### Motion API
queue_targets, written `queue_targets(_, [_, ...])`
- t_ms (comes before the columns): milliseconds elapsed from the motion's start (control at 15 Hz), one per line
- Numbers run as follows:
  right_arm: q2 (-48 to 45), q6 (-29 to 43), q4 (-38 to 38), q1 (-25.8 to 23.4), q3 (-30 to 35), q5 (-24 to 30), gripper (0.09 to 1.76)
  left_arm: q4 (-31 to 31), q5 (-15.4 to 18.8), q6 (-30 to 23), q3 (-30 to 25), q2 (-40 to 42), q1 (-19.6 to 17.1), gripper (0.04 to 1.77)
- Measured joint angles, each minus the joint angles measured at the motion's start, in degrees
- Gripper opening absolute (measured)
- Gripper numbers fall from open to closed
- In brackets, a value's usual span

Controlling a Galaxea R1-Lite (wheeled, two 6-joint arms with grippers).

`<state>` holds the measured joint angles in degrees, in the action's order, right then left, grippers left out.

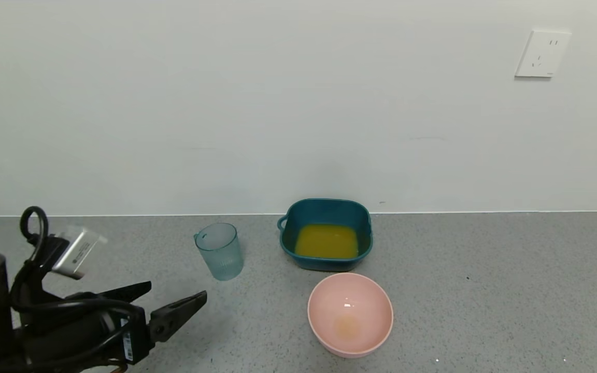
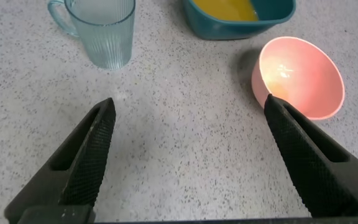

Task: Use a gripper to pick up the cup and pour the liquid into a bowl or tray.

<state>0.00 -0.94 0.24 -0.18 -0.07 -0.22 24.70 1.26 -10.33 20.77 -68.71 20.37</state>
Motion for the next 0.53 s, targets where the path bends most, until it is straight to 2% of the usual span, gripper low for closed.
queue_targets(533, [0.0,0.0,0.0,0.0,0.0,0.0,1.71,0.0,-0.3,1.0,-6.2,11.3,-0.1,1.72])
